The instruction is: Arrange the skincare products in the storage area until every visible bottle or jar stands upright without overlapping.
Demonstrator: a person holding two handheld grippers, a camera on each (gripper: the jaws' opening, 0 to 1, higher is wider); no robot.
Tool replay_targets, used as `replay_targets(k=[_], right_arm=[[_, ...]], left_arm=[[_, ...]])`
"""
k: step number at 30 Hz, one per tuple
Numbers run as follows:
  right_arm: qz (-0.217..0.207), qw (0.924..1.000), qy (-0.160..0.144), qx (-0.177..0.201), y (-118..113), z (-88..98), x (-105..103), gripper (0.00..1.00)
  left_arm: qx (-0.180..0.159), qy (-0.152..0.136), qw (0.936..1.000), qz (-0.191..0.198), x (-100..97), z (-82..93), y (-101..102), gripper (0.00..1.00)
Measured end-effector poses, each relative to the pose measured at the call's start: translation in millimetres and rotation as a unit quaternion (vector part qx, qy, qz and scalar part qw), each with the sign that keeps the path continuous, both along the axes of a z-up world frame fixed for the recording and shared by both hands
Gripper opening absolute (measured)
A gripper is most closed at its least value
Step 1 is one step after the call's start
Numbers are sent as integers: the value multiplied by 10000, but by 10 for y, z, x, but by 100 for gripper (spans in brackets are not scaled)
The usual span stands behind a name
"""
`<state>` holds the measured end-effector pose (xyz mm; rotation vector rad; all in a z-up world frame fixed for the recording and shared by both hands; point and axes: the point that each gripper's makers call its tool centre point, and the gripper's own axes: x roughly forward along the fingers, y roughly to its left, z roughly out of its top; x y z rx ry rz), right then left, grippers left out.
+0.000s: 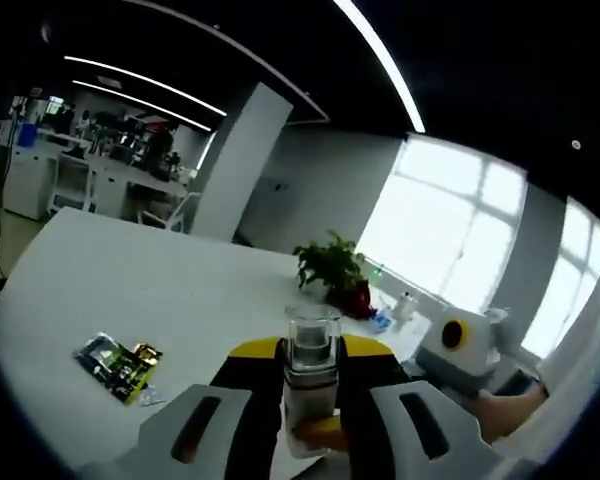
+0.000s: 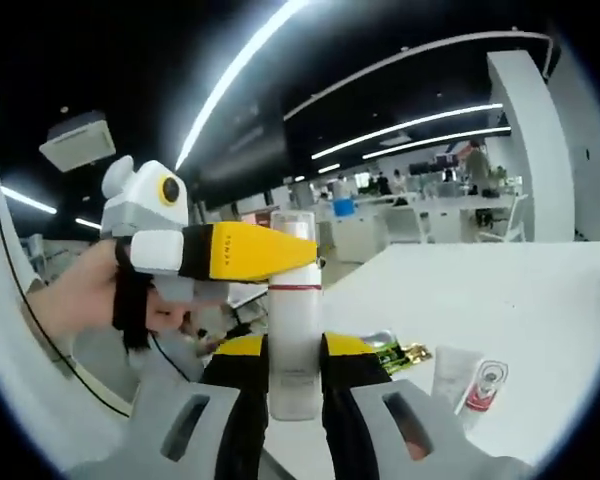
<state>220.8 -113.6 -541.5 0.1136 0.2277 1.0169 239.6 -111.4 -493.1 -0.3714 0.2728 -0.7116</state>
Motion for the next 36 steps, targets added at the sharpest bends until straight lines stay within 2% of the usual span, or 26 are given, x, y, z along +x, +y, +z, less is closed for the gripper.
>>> replay_targets(k=[6,8,9,11,13,17,22,25,27,32,36], right_arm=[[651,9957,246,617,72,97,-190,19],[932,9916,346,824,97,143,-270,19],[1048,9885,496,971,99,168,-303,19],[1336,9827,562,1158,116,223,-380,19],[1404,9807,571,1237,117,250,-395,19],[1806,9675,784,1589,179,349,-537,19],[2229,9441,1102,2164,206,501,-661,19],[2342,9377,1198,2269,211,511,-700,19],[2310,9385,1183,2279,206,506,-693,19],[2151,9441,1154,2216,187,498,-632,20],[1865,9568,1004,1991,184,465,-528,21]], left_arm=[[-320,-94,9976,-610,-132,79,-51,23],[-425,-115,9957,-816,-179,110,-65,24],[-494,-99,9938,-992,-219,128,-84,24],[-618,-105,9912,-1165,-255,164,-95,26],[-732,-139,9881,-1346,-292,201,-105,26],[-922,-229,9816,-1654,-376,283,-137,26],[-1247,-373,9691,-2097,-509,427,-184,23],[-1165,-430,9670,-2223,-550,439,-199,23],[-1041,-434,9699,-2158,-546,431,-210,23],[-1093,-296,9758,-1872,-463,398,-191,22],[-1017,-223,9839,-1453,-338,346,-123,22]])
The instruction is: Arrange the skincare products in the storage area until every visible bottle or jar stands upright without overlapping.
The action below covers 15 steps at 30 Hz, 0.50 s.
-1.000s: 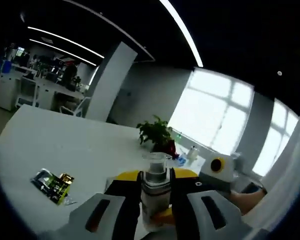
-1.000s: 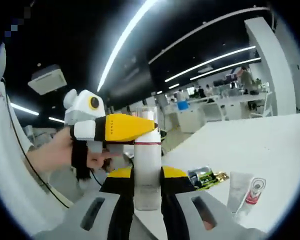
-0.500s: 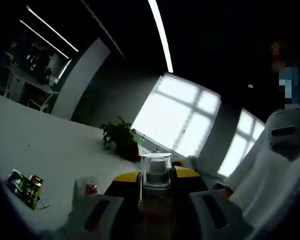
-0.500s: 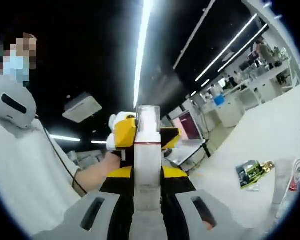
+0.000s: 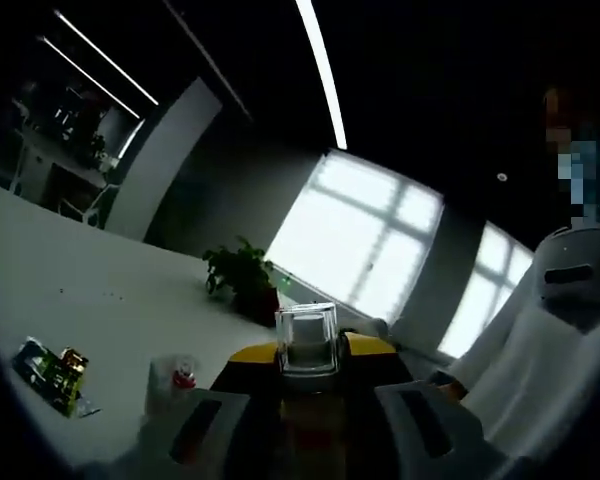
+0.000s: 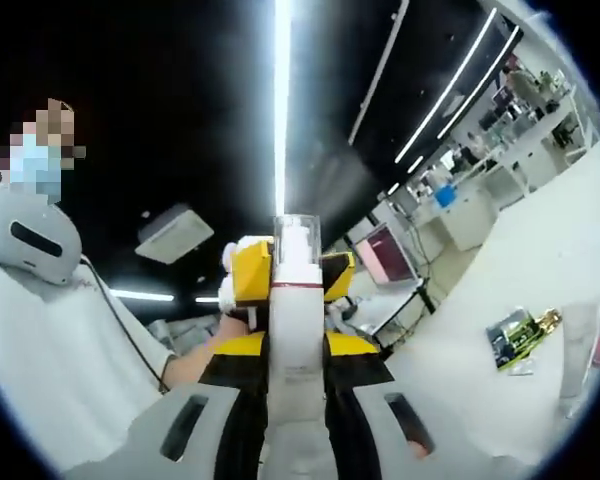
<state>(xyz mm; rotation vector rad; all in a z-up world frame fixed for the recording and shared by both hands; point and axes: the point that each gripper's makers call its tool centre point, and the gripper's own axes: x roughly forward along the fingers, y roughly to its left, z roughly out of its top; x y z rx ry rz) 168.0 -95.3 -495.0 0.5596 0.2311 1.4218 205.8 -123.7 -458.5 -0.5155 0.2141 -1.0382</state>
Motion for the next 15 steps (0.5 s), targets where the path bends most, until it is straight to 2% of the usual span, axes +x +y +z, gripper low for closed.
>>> replay_targets(k=[3,5,7,9,11,12,13,14,15], right_arm=[[-164,9998,-34,-71,7,-7,46,22],[-379,9982,-193,-414,11,-90,100,24],[-486,9940,-308,-935,41,-224,124,29],[-627,9874,-361,-1408,63,-353,162,33],[-824,9798,-435,-1768,68,-450,209,34],[-927,9769,-431,-1878,66,-482,230,34],[-1109,9734,-379,-1966,52,-509,271,31],[-1235,9708,-344,-2026,44,-530,301,28],[-1285,9690,-335,-2085,35,-553,316,26]], left_arm=[[-2,69,9996,274,68,-19,24,22],[221,120,9983,526,136,-109,50,22],[629,253,9939,865,232,-291,79,22],[825,478,9889,1143,300,-417,111,22],[1129,691,9800,1487,369,-558,167,22],[1495,721,9702,1764,404,-658,230,22],[1678,693,9654,1871,416,-697,257,22],[2108,581,9542,2040,424,-783,307,22],[2159,560,9509,2147,432,-806,320,22]])
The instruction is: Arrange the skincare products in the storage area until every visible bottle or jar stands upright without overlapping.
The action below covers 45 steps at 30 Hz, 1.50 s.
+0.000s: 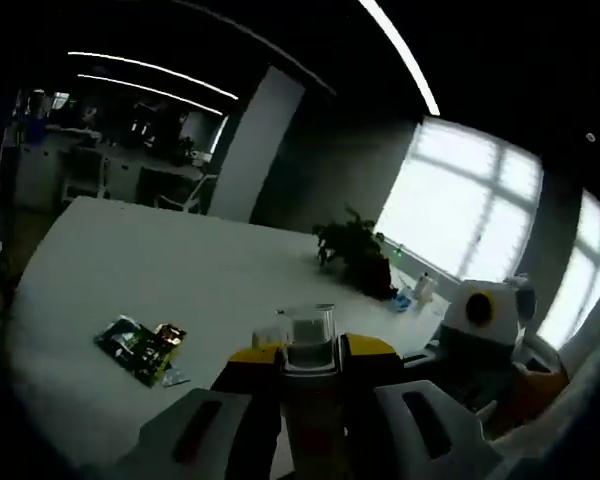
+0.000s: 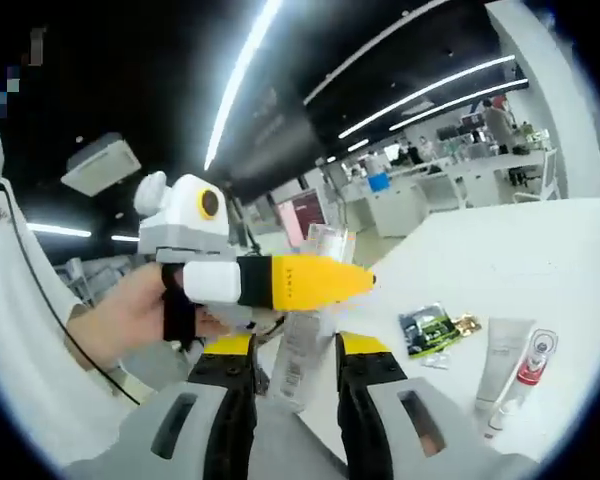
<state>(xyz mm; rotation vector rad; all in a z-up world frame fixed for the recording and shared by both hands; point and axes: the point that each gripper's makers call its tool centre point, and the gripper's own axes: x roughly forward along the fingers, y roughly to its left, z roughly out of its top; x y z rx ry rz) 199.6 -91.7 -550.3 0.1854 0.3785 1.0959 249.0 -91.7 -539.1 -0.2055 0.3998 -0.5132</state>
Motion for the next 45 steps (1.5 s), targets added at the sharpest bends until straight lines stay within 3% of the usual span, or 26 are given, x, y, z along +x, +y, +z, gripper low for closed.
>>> replay_targets(k=[3,4,7,11,13,20,23,28,33,37,40,45], right_arm=[[-58,9998,-30,-194,19,-77,21,23],[-21,9997,-43,-258,48,-98,-2,25],[-147,9987,-101,-470,65,-154,6,26],[-706,9941,-379,-734,14,-147,78,23],[-885,9930,-374,-687,22,-155,103,23],[-1164,9881,-537,-847,-42,-205,155,22],[-1168,9881,-664,-745,-122,-147,197,20],[-1006,9928,-503,-416,-136,-110,201,19],[-879,9954,-353,-172,-175,-116,160,19],[-662,9972,-358,16,-219,-94,144,19],[-434,9978,-474,131,-233,-59,112,19],[28,9970,-512,579,-273,54,-12,19]], left_arm=[[-895,123,9958,122,-2,67,-39,22],[-952,122,9952,176,7,75,-40,22],[-583,-59,9974,426,25,74,-16,22],[-496,-293,9964,618,26,117,-47,22],[-459,-353,9957,729,30,115,-42,22],[-303,-449,9949,846,25,111,-91,21],[-199,-690,9949,711,14,197,-142,21],[8,-837,9952,510,8,239,-190,21],[241,-979,9949,-52,-36,256,-309,21],[147,-996,9942,-379,-67,276,-354,22],[-8,-987,9923,-747,-118,300,-394,23],[-25,-1060,9810,-1626,-273,377,-497,25]])
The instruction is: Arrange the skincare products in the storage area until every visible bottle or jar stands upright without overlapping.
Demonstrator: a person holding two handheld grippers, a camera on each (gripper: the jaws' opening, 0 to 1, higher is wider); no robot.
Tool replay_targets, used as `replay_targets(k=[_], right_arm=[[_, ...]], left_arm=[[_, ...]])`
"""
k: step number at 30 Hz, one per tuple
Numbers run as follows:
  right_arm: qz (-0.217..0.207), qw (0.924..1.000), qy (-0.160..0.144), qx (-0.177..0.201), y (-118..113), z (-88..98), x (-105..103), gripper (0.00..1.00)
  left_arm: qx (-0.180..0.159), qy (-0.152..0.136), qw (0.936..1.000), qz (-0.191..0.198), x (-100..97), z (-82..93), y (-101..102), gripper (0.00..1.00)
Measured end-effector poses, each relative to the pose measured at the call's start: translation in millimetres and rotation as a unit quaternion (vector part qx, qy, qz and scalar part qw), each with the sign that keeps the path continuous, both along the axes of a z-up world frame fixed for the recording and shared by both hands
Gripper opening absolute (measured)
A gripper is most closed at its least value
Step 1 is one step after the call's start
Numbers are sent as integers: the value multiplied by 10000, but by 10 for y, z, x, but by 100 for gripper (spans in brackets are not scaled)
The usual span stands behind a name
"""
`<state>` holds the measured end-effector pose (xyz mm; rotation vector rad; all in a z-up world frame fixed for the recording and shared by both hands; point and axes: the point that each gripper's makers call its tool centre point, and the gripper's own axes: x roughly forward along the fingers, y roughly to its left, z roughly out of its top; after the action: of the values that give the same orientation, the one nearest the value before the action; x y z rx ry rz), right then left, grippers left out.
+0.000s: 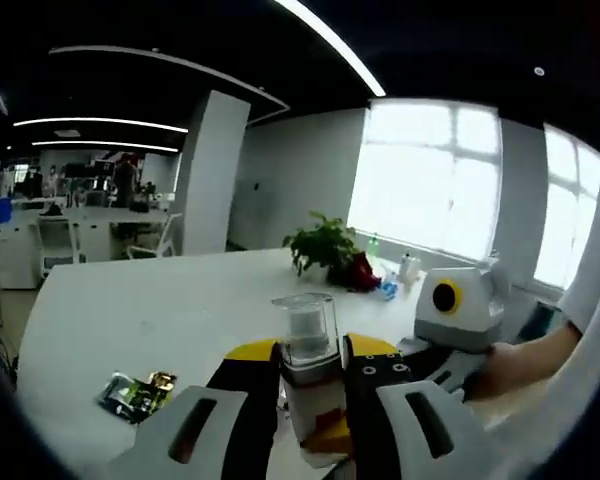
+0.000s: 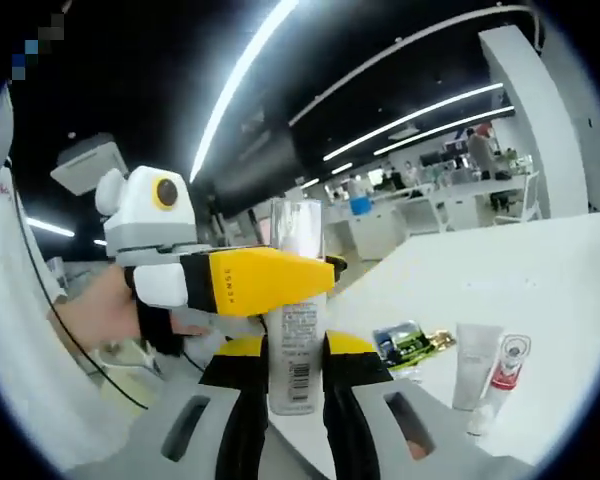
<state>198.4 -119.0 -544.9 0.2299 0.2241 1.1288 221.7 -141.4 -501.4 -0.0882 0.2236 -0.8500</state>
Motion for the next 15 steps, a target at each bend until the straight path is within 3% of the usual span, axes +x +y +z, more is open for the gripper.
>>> replay_targets(k=[4,9,12,15], right_arm=[[391,9989,-56,271,-46,98,-105,19],[1001,9932,-251,540,-63,251,-263,19],[1307,9888,-421,584,-59,320,-345,19],[1511,9845,-788,423,-54,334,-397,19]], left_arm=[[185,-178,9981,-551,-117,89,-71,25],[260,-306,9912,-1263,-278,217,-129,26],[240,-337,9855,-1646,-387,268,-169,25],[408,-497,9804,-1862,-401,273,-111,24]])
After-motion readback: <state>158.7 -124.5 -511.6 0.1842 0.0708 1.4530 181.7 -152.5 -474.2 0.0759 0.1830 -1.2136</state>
